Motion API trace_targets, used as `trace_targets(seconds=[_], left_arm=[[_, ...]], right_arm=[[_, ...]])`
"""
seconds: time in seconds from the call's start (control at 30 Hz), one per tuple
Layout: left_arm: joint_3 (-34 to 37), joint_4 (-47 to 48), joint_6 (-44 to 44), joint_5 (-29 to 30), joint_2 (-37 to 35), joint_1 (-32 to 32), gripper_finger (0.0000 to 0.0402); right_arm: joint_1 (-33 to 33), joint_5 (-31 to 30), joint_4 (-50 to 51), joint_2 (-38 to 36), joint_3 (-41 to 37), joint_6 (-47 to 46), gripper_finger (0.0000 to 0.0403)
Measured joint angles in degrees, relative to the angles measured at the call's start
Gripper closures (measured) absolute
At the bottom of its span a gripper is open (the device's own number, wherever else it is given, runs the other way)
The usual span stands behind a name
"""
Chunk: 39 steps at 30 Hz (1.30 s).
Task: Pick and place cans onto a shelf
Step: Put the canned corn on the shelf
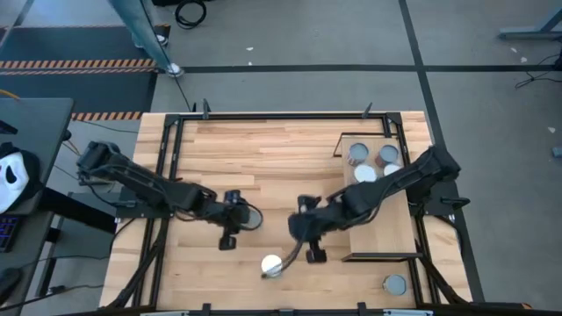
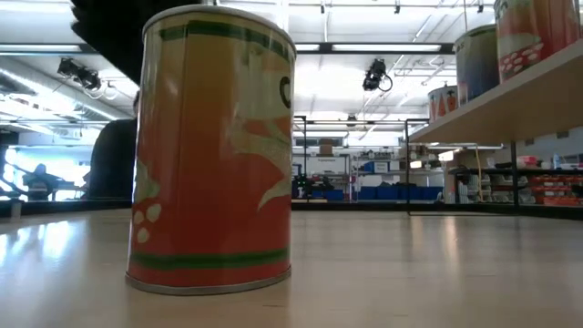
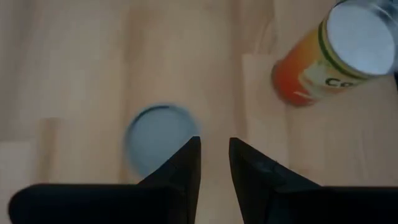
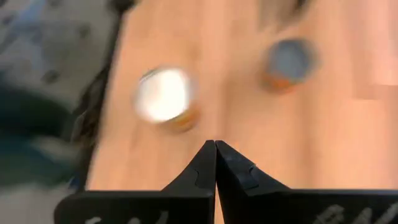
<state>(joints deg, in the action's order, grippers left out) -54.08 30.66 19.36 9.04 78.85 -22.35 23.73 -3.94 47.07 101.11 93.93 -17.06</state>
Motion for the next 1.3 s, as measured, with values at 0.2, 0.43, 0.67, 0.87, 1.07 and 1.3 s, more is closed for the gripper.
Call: trace_targets(seconds=[0.2, 0.43, 0.67, 0.87, 1.07, 1.3], left_arm=[[-0.02, 13.02, 5.85, 9.24, -10.13, -1.97, 0.031], [-0.02, 16.03, 17.65, 15.46, -16.47, -5.35, 0.031], [-0.02, 14.79, 28.8, 25.96, -17.94, -6.78, 0.031], [0.09, 15.46, 38.78, 24.82, -17.07, -7.03, 0.0317], [0.13, 15.44, 41.97, 25.68, -16.32, -7.54, 0.0343], [0.13, 15.21, 44.31, 26.54, -15.13, -7.49, 0.0363]], right_arm=[[0.73, 9.25, -7.0, 5.99, 0.0, 6.58, 0.0394], [0.04, 12.21, -9.97, 13.47, 5.47, 15.08, 0.0333], [-0.38, 18.41, -10.42, 18.07, 8.2, 22.67, 0.0201], [-1.1, 15.63, -10.69, 19.96, 8.18, 25.4, 0.0083], [-0.96, 12.56, -13.81, 19.64, 8.24, 30.89, 0.0008], [-1.28, 12.54, -15.82, 23.1, 8.09, 34.58, 0.0012]])
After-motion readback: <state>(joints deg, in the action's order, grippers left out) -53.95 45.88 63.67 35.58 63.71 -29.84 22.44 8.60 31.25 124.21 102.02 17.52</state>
